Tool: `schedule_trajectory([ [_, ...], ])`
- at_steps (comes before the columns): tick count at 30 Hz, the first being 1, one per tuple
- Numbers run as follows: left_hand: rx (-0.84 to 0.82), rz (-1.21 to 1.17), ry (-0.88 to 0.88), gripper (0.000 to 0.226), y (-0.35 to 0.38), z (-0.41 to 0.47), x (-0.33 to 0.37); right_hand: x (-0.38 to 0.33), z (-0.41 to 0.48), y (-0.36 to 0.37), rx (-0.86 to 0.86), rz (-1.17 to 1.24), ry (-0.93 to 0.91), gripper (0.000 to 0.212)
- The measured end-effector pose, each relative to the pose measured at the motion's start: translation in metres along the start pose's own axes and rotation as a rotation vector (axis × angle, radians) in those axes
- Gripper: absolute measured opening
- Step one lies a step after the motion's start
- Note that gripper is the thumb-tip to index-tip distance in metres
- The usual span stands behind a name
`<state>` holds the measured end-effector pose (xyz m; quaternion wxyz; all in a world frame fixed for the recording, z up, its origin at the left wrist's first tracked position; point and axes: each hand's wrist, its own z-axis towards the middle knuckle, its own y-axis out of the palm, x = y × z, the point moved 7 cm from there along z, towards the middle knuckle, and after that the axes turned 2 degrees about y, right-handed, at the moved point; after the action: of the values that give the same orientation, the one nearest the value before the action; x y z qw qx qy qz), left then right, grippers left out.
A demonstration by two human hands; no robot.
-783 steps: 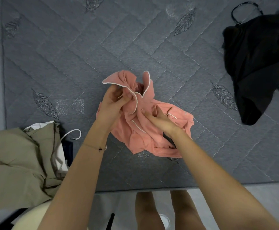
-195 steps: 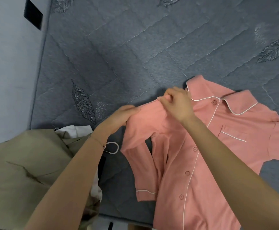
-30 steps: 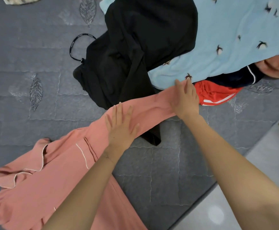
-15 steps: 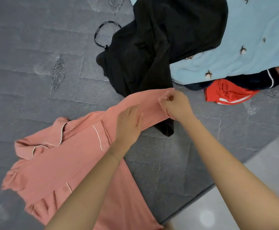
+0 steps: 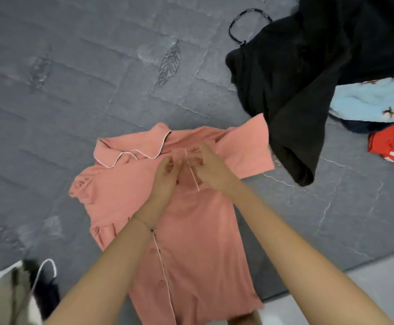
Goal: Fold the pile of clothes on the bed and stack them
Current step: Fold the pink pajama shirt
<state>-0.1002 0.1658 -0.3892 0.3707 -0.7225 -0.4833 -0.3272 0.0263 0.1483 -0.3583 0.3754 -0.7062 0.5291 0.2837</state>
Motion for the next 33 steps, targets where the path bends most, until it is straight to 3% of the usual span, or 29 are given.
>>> schedule_trajectory([
  [3, 0.173, 0.032, -0.001, 0.015, -0.059, -0.004, -0.020, -0.007, 0.009, 0.019, 0.068, -0.281, -0.121, 0.044],
  [7, 0.330, 0.105, -0.010, 0.017, -0.132, -0.012, -0.046, 0.014, 0.019, 0.052, 0.018, -0.662, -0.057, 0.055],
  [10, 0.424, 0.272, 0.073, 0.025, -0.174, -0.017, -0.055, 0.028, 0.019, 0.076, -0.010, -0.736, -0.013, 0.062],
  [12, 0.467, 0.311, 0.053, 0.014, -0.194, -0.020, -0.069, 0.032, 0.020, 0.088, 0.012, -0.761, -0.008, 0.065],
  [16, 0.533, 0.352, -0.020, 0.037, -0.220, -0.023, -0.097, 0.034, 0.022, 0.099, 0.126, -0.797, -0.053, 0.067],
  [23, 0.493, 0.356, 0.012, 0.037, -0.228, -0.031, -0.120, 0.056, 0.029, 0.107, 0.028, -0.867, 0.073, 0.080],
  [26, 0.524, 0.653, 0.049, 0.053, -0.218, -0.045, -0.110, 0.050, 0.019, 0.111, 0.080, -0.871, 0.029, 0.084],
  [28, 0.393, 0.855, 0.088, 0.062, -0.198, -0.055, -0.103, 0.047, 0.007, 0.116, 0.106, -0.903, 0.005, 0.084],
  [33, 0.069, 0.963, 0.192, 0.062, -0.142, -0.093, -0.105, 0.043, -0.033, 0.131, 0.121, -0.866, -0.022, 0.077],
])
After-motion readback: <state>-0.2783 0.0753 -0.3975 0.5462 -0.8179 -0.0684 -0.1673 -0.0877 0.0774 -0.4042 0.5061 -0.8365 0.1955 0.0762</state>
